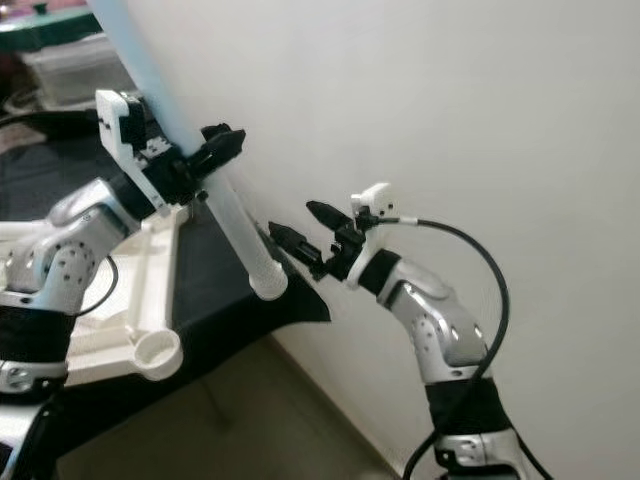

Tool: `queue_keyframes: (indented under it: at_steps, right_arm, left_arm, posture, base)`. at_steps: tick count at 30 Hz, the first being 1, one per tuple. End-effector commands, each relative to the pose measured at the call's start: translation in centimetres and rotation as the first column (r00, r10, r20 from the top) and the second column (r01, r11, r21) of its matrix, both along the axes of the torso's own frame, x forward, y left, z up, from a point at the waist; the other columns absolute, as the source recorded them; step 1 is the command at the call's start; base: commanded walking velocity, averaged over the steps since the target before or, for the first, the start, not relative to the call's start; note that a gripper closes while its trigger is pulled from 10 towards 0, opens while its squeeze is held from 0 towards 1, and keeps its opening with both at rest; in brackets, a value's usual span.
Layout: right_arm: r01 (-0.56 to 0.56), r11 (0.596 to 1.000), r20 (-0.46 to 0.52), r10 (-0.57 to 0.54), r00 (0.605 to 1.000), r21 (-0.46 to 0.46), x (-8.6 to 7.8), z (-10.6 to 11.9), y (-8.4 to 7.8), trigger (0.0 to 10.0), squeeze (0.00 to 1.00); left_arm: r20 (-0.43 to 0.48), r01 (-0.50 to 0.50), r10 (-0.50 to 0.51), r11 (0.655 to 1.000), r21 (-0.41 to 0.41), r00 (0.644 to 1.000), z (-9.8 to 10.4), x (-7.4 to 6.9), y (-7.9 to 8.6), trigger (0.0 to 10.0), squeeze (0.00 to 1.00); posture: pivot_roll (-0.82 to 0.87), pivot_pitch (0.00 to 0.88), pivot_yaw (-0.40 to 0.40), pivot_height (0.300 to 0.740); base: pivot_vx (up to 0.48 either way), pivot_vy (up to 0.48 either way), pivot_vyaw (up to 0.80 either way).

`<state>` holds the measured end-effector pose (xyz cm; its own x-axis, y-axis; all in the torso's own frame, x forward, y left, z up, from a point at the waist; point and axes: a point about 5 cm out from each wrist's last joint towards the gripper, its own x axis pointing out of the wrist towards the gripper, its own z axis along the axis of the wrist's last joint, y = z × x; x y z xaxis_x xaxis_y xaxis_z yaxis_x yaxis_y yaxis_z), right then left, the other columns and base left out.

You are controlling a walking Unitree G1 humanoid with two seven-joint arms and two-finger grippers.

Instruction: Building children table

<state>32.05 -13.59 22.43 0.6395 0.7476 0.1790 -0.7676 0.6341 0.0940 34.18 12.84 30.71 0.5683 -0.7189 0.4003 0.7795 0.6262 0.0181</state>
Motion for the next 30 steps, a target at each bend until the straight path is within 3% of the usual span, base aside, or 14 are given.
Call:
queue_keyframes:
  at_steps: [1,11,12,13,19,20,26,30]
  right_arm:
    - [-0.042,0.999,0.01,0.043,0.999,-0.014,-0.4,0.0,1.1,10.0,0.0]
    - [-0.05,0.996,0.027,0.052,0.998,-0.075,-0.1,0.0,1.4,10.0,0.0]
    - [-0.058,0.995,0.031,0.061,0.998,-0.087,0.0,0.0,1.4,10.0,0.18]
    - [-0.061,0.994,0.034,0.064,0.997,-0.094,0.0,0.0,1.5,10.0,1.0]
    - [-0.081,0.984,0.038,0.088,0.995,-0.156,0.2,-0.4,2.0,10.0,1.0]
    - [-0.084,0.982,0.034,0.091,0.995,-0.169,0.4,-0.5,2.1,10.0,0.0]
    - [-0.096,0.974,0.033,0.105,0.994,-0.203,0.8,-0.5,2.6,10.0,0.0]
    - [-0.057,0.97,0.023,0.064,0.998,-0.238,1.9,-0.6,3.1,10.0,0.0]
  left_arm:
    - [0.017,-0.031,0.031,1.0,-0.001,0.999,0.1,0.1,0.9,10.0,0.0]
    - [0.029,-0.026,0.026,1.0,0.013,0.999,0.2,0.3,0.7,10.0,0.0]
    - [0.03,-0.025,0.025,1.0,0.015,0.999,0.3,0.3,0.7,10.0,0.0]
    - [0.031,-0.024,0.024,1.0,0.016,0.999,0.3,0.3,0.7,10.0,0.0]
    - [0.041,-0.013,0.012,0.999,0.031,0.999,0.4,0.3,0.5,10.0,0.0]
    - [0.043,-0.009,0.008,0.999,0.037,0.999,0.4,0.3,0.3,10.0,0.0]
    - [0.049,0.009,-0.011,0.999,0.046,0.999,0.4,0.3,-0.3,10.0,0.0]
    - [0.049,0.042,-0.045,0.997,0.057,0.998,0.2,0.3,-1.3,10.0,0.0]
  posture:
    - [0.05,0.0,0.001,0.74]
    - [0.05,0.0,-0.002,0.74]
    - [0.05,0.0,-0.003,0.74]
    - [0.05,0.0,-0.003,0.74]
    - [0.05,0.0,-0.006,0.74]
    - [0.05,0.0,-0.01,0.74]
    - [0.05,0.0,-0.012,0.74]
    - [0.05,0.0,-0.018,0.74]
  base:
    - [0.0,0.0,-0.79]
    - [0.0,0.0,-0.08]
    - [0.0,0.0,0.0]
    - [0.0,0.0,0.0]
    - [0.0,0.0,0.0]
    - [0.0,0.0,0.0]
    - [0.0,0.0,0.0]
    - [0.0,0.0,0.0]
